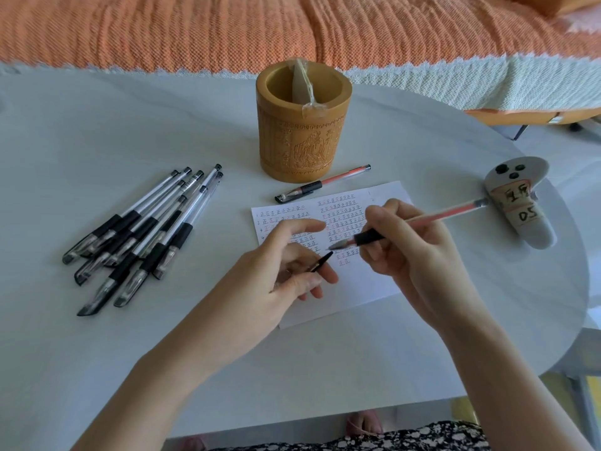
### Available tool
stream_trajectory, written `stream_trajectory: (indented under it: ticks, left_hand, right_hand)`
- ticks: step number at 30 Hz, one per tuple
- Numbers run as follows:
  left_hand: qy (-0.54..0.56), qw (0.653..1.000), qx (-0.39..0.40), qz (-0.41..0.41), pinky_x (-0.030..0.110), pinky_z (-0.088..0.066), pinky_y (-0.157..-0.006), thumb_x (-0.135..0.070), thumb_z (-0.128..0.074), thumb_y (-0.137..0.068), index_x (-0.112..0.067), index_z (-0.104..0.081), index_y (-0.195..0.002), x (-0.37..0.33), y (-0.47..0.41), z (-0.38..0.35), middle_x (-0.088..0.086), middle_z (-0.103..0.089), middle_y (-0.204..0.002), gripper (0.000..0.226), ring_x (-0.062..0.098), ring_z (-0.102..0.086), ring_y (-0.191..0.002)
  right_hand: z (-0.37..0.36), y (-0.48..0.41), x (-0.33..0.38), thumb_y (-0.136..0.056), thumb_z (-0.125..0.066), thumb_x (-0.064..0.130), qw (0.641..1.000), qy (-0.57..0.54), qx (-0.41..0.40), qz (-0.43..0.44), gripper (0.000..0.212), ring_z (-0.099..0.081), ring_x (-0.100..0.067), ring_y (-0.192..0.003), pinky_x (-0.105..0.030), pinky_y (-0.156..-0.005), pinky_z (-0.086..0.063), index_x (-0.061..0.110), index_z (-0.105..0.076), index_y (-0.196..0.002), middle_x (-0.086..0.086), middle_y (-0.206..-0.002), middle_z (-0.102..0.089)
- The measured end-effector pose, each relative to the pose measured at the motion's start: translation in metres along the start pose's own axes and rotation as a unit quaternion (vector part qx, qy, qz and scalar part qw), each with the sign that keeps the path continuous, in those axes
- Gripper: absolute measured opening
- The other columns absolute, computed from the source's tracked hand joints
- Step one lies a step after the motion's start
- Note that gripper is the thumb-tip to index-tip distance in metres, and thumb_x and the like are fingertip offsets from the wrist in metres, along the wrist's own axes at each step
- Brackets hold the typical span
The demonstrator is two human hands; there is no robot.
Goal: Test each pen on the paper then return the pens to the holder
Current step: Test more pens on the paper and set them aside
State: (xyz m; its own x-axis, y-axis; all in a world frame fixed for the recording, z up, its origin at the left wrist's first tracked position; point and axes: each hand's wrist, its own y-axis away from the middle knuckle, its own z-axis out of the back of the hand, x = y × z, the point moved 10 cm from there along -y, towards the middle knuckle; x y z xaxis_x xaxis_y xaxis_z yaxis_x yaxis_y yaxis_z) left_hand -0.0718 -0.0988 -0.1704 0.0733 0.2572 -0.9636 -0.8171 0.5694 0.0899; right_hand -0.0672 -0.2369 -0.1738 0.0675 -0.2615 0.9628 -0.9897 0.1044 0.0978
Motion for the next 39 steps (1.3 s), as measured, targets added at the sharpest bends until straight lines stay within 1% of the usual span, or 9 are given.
stream_trajectory:
  ticks: [4,9,11,14,18,23,27,36,39]
  left_hand:
    - [-0.005,1.000,0.016,0.006,0.025,-0.051,-0.080,-0.008,-0.056,-0.089,-0.036,-0.042,-0.120,0.000,0.001,-0.004,-0.013,-0.070,-0.093,0.044,0.011,-0.066,-0.082]
    - [-0.012,1.000,0.019,0.007,0.032,-0.049,-0.089,-0.012,-0.058,-0.088,-0.038,-0.042,-0.121,-0.002,0.002,-0.006,-0.015,-0.071,-0.093,0.045,0.010,-0.067,-0.086]
    - [-0.022,1.000,0.019,0.004,0.028,-0.049,-0.090,-0.012,-0.059,-0.088,-0.040,-0.042,-0.121,-0.004,0.002,-0.008,-0.016,-0.071,-0.093,0.046,0.007,-0.067,-0.087]
    - [-0.026,1.000,-0.004,0.003,0.021,-0.049,-0.087,-0.011,-0.062,-0.086,-0.035,-0.048,-0.116,-0.004,0.003,-0.005,-0.015,-0.072,-0.092,0.041,0.002,-0.068,-0.085]
    - [-0.065,0.992,-0.111,-0.008,0.027,-0.052,-0.078,-0.016,-0.071,-0.079,-0.023,-0.059,-0.091,-0.004,0.004,0.019,-0.011,-0.073,-0.075,0.018,0.003,-0.069,-0.072]
    - [-0.047,0.980,-0.186,-0.047,0.020,-0.054,-0.058,-0.011,-0.073,-0.075,-0.022,-0.068,-0.080,-0.013,0.009,0.033,-0.011,-0.070,-0.068,0.013,0.006,-0.068,-0.059]
    - [-0.030,0.978,-0.199,-0.061,0.015,-0.051,-0.057,-0.008,-0.071,-0.077,-0.028,-0.070,-0.081,-0.015,0.011,0.032,-0.008,-0.069,-0.063,0.021,0.008,-0.066,-0.054]
    - [-0.038,0.976,-0.211,-0.042,0.011,-0.047,-0.053,-0.010,-0.069,-0.079,-0.023,-0.071,-0.080,-0.009,0.014,0.031,-0.010,-0.068,-0.064,0.014,0.010,-0.062,-0.049]
    - [-0.039,0.976,-0.211,-0.027,0.013,-0.048,-0.052,-0.013,-0.068,-0.081,-0.021,-0.071,-0.080,-0.006,0.011,0.032,-0.008,-0.068,-0.063,0.009,0.010,-0.061,-0.048]
  right_hand:
    - [-0.003,0.001,0.002,-0.080,-0.062,0.016,0.999,0.045,0.012,0.013,0.029,-0.031,-0.014,-0.043,-0.018,-0.044,-0.027,0.016,-0.046,-0.056,-0.001,-0.046,-0.037]
    - [-0.012,0.003,0.000,-0.082,-0.067,0.014,0.993,0.112,0.044,0.014,0.030,-0.036,-0.012,-0.043,-0.017,-0.045,-0.030,0.017,-0.051,-0.057,0.005,-0.046,-0.042]
    - [-0.017,0.003,-0.002,-0.079,-0.072,0.020,0.987,0.148,0.062,0.011,0.029,-0.039,-0.011,-0.044,-0.016,-0.046,-0.032,0.020,-0.055,-0.056,0.005,-0.047,-0.045]
    - [-0.018,0.002,-0.001,-0.071,-0.080,0.028,0.984,0.163,0.075,0.014,0.024,-0.042,-0.007,-0.044,-0.013,-0.046,-0.033,0.021,-0.062,-0.057,0.008,-0.047,-0.049]
    - [-0.019,0.002,-0.001,-0.060,-0.083,0.046,0.988,0.111,0.102,0.015,0.035,-0.044,-0.005,-0.047,-0.012,-0.047,-0.033,0.017,-0.074,-0.076,0.007,-0.055,-0.058]
    - [-0.015,0.000,-0.002,-0.072,-0.070,0.034,0.993,0.093,0.073,0.011,0.023,-0.044,-0.009,-0.050,-0.014,-0.046,-0.033,0.015,-0.076,-0.084,0.000,-0.061,-0.061]
    - [-0.012,-0.001,-0.002,-0.071,-0.070,0.033,0.993,0.112,0.039,0.010,0.023,-0.041,-0.008,-0.049,-0.014,-0.046,-0.033,0.014,-0.074,-0.082,0.003,-0.056,-0.057]
    - [-0.018,0.001,-0.010,-0.071,-0.065,0.032,0.993,0.110,0.027,-0.014,0.030,-0.038,-0.010,-0.046,-0.016,-0.045,-0.030,0.006,-0.070,-0.083,0.002,-0.053,-0.054]
    - [-0.015,-0.002,-0.013,-0.073,-0.065,0.037,0.993,0.113,-0.001,-0.023,0.042,-0.038,-0.012,-0.045,-0.017,-0.044,-0.030,-0.002,-0.069,-0.085,0.000,-0.054,-0.056]
